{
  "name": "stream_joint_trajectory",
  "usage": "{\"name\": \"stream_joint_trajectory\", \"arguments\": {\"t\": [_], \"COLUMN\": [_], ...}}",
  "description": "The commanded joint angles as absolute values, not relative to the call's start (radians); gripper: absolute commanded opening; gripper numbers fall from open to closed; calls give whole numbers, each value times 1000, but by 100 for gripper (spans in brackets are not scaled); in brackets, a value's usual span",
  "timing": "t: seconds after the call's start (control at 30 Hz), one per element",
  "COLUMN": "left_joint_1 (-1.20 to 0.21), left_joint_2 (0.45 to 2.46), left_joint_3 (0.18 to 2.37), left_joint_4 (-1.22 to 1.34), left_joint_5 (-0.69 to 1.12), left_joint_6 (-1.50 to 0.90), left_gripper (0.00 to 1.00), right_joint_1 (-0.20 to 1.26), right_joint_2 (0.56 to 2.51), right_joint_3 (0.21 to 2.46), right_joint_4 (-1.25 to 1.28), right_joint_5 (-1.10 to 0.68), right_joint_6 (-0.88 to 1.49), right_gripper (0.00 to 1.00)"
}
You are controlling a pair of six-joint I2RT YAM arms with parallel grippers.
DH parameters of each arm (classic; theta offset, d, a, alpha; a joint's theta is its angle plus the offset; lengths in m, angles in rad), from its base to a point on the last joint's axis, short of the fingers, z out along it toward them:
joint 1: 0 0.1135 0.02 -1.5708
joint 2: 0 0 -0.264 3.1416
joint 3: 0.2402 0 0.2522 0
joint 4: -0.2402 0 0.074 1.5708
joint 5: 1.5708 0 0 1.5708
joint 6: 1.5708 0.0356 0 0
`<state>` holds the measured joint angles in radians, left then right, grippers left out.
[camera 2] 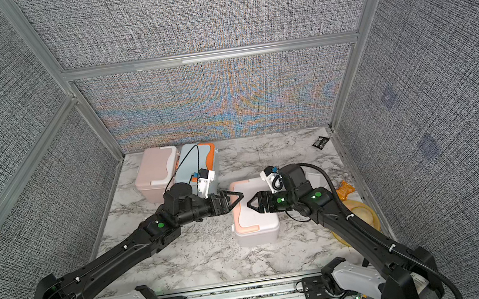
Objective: Open first aid kits and take out gauze
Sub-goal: Fasten the fastener of the first aid kit.
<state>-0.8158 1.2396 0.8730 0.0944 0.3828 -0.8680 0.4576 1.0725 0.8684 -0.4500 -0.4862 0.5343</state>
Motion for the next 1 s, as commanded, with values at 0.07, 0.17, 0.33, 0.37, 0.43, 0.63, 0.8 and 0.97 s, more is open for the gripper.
{"name": "stream_joint_trajectory", "arguments": {"t": [0.07, 0.17, 0.33, 0.37, 0.43, 0.63, 0.8, 0.97], "left_joint_1": [-833, -861, -912, -922, -941, -970, -972, -971], "left_joint_2": [1268, 1305, 1406, 1429, 1478, 1616, 1669, 1663], "left_joint_3": [935, 991, 1101, 1128, 1171, 1258, 1257, 1216], "left_joint_4": [66, 26, -26, -38, -56, -61, -46, -35], "left_joint_5": [376, 356, 336, 334, 332, 332, 303, 260], "left_joint_6": [-834, -803, -763, -755, -748, -752, -758, -761], "left_gripper": [100, 100, 100, 100, 100, 100, 100, 100], "right_joint_1": [413, 325, 201, 175, 131, 28, 18, 33], "right_joint_2": [947, 890, 870, 874, 892, 971, 1054, 1139], "right_joint_3": [881, 863, 817, 802, 772, 674, 632, 590], "right_joint_4": [-574, -606, -602, -584, -545, -349, -209, -69], "right_joint_5": [-289, -295, -351, -378, -435, -654, -793, -870], "right_joint_6": [535, 527, 518, 518, 523, 583, 632, 694], "right_gripper": [83, 94, 99, 99, 99, 99, 99, 99]}}
